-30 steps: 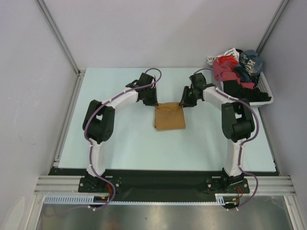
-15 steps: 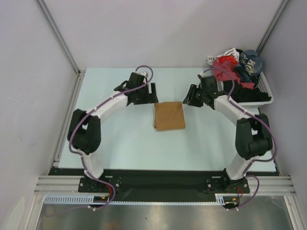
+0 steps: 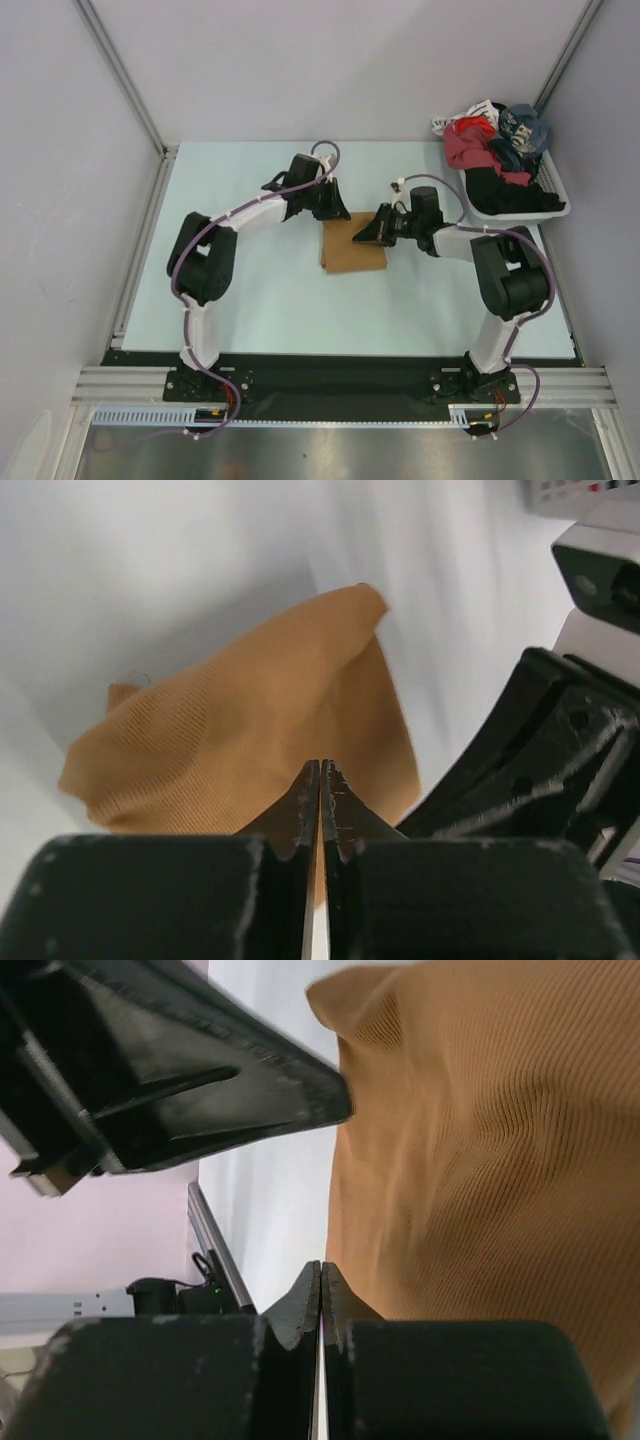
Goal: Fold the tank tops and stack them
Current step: Fold the tank top
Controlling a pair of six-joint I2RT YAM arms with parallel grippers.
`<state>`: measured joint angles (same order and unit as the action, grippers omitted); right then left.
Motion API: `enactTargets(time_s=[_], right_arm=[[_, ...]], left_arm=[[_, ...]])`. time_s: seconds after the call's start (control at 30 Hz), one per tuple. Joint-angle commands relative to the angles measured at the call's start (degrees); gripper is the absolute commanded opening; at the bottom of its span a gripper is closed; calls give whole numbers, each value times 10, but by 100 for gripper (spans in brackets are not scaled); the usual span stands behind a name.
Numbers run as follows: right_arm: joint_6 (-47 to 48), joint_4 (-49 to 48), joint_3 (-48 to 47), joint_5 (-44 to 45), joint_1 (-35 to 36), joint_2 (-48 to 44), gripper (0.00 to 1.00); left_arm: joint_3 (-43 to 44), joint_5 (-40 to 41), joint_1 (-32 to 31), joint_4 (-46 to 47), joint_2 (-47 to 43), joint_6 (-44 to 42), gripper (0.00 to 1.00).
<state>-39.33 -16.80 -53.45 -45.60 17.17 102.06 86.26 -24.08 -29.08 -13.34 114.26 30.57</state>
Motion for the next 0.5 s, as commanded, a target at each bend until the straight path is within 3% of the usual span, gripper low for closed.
enactTargets(time_s=[0.0,0.23,0.37,0.47], right_arm=[[-43,-114,-6,-80,8,47,0],[-73,-161,19,-101,5,195,0],[-88,-181,19,-101,1,216,0],[-74,-150,6,-99,-4,183,0]], left_arm=[[31,-39,15,44,44,28,4],[96,-31,34,25,152,16,0],[125,-22,40,3,173,8,1],[145,-9,40,-19,164,-8,1]])
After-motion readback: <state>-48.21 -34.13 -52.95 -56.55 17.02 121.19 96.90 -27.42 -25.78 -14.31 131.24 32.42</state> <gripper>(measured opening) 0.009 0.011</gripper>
